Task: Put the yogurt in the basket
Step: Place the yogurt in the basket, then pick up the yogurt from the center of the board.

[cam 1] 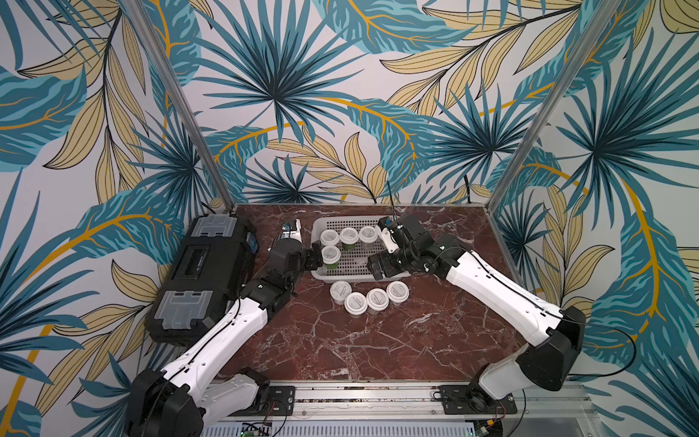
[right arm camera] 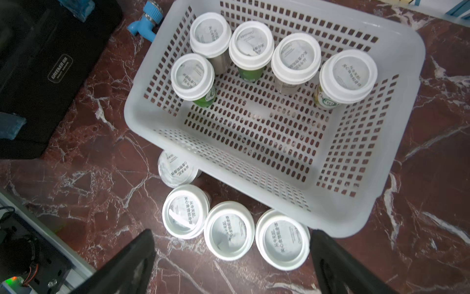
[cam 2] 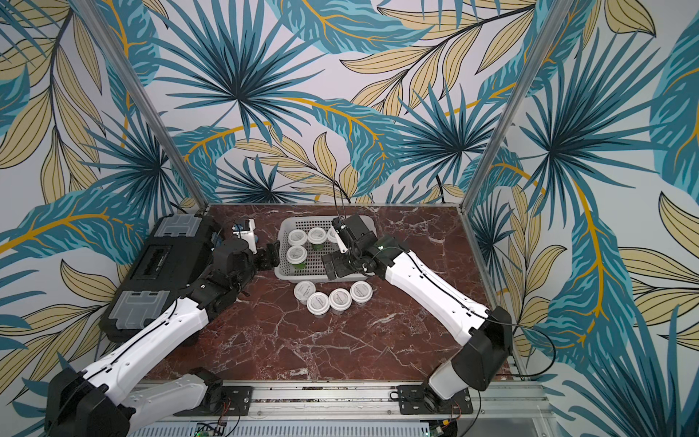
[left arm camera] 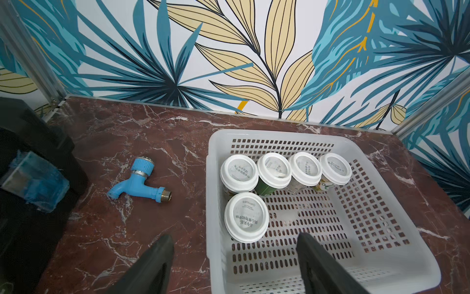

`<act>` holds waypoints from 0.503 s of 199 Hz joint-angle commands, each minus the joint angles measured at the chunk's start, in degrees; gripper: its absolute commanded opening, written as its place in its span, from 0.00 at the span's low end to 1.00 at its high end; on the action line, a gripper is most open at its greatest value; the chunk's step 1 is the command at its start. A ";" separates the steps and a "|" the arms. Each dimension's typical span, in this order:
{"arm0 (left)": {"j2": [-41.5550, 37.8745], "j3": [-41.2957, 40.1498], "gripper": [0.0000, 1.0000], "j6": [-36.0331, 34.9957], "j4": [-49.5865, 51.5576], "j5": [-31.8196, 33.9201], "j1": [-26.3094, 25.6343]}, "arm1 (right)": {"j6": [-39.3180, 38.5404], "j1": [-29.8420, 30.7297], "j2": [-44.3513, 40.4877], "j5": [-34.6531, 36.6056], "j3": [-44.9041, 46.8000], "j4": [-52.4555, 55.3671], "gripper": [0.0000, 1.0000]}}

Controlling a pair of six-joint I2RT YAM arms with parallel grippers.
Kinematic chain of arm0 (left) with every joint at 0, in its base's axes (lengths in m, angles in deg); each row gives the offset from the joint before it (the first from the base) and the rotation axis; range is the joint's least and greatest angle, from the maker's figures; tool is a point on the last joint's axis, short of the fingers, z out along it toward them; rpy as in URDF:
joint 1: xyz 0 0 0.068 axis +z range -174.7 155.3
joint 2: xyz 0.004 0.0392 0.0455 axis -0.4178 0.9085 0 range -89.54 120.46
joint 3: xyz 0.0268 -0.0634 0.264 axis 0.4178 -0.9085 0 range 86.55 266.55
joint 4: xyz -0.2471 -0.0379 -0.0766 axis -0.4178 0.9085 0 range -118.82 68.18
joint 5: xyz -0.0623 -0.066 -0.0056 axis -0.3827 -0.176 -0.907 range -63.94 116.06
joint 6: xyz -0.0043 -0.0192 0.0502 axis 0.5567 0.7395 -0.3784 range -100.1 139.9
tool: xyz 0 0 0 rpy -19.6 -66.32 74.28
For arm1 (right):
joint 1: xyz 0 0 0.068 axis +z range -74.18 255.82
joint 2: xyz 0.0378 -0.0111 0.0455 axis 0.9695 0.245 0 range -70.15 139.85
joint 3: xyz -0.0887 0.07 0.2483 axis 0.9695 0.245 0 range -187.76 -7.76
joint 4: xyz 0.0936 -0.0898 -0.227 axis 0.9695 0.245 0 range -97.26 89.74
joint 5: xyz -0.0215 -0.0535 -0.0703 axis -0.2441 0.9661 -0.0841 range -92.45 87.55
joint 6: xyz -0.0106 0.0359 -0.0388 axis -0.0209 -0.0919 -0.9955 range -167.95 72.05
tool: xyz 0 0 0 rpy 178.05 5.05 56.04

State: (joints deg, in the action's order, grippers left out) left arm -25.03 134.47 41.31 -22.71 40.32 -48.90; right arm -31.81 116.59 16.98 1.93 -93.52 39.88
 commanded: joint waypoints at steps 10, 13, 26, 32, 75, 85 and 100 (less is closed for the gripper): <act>2.47 -3.01 0.80 0.75 -3.90 -2.06 2.33 | 4.24 3.48 -0.70 2.88 2.57 3.49 1.00; 2.61 -3.01 0.80 0.74 -3.91 -2.41 2.49 | 4.36 3.95 -0.53 2.83 2.68 3.49 1.00; 3.08 -3.34 0.80 0.83 -4.29 -3.58 3.34 | 4.79 6.95 0.91 3.77 2.35 4.08 1.00; 3.15 -3.57 0.81 0.85 -4.56 -4.01 3.71 | 4.99 8.14 1.61 4.43 2.10 4.22 1.00; 4.68 -4.52 0.81 1.87 -6.86 -7.74 5.92 | 6.17 12.77 7.01 6.78 0.60 5.27 0.98; 5.39 -4.29 0.81 1.80 -6.89 -9.65 5.96 | 6.26 13.64 7.83 7.71 0.79 5.16 0.98; 6.04 -4.24 0.82 1.79 -7.20 -10.57 6.01 | 6.44 14.51 9.37 7.83 0.76 5.17 0.98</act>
State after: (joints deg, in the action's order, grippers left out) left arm -20.02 131.13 42.67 -27.74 33.37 -43.37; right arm -26.72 129.71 24.65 7.37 -92.54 43.18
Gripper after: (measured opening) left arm 0.813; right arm 0.978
